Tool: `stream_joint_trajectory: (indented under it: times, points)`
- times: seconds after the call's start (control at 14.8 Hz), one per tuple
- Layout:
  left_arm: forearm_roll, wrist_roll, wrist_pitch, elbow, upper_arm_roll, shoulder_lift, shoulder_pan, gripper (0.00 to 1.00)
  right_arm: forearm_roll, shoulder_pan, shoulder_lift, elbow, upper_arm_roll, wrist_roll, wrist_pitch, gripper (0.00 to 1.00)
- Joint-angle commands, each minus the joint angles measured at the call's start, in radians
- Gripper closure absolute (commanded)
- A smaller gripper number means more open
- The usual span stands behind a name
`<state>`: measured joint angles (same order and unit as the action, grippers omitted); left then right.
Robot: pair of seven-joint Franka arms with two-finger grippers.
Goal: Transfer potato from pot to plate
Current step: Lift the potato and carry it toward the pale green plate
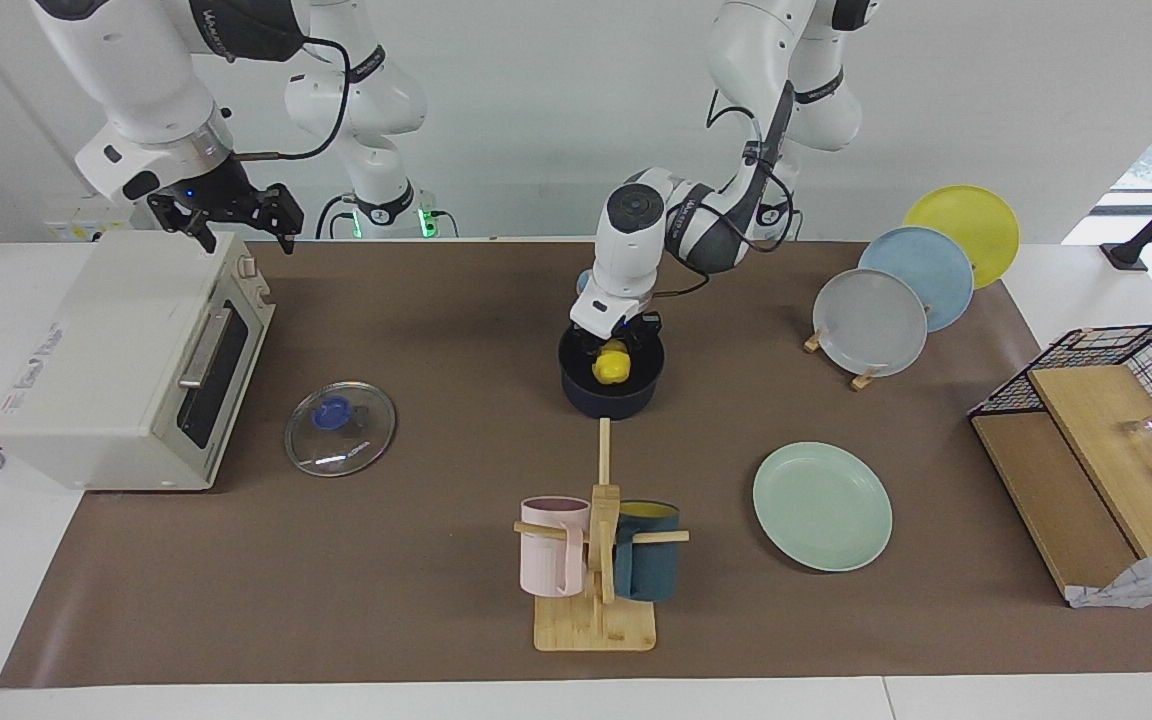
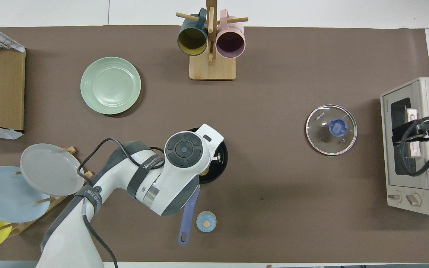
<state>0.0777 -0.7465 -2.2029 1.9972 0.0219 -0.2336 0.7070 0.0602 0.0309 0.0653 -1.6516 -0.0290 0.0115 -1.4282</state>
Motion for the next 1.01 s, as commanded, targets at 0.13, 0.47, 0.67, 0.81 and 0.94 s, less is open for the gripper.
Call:
stream_joint_trajectory:
  times: [0.13,0.47,0.67,0.81,0.94]
  points:
    - [0.047,0.022,0.214,-0.178,0.003,0.022,-0.066,1.0,-0.022,-0.008,0.007,-0.008,0.003,0.007,0.003,0.0]
    - [0.042,0.114,0.417,-0.418,-0.008,0.017,-0.194,1.0,-0.023,0.0,0.007,-0.01,0.006,0.008,0.006,0.0]
    - [0.042,0.252,0.486,-0.526,-0.008,-0.038,-0.311,1.0,-0.023,-0.003,0.007,-0.01,0.006,0.008,0.006,0.0]
    - [0.036,0.31,0.468,-0.538,-0.007,-0.055,-0.386,1.0,-0.023,-0.003,0.007,-0.01,0.006,0.008,0.006,0.0]
    - [0.036,0.387,0.447,-0.54,-0.007,-0.085,-0.453,1.0,-0.023,-0.002,0.007,-0.01,0.006,0.008,0.006,0.0]
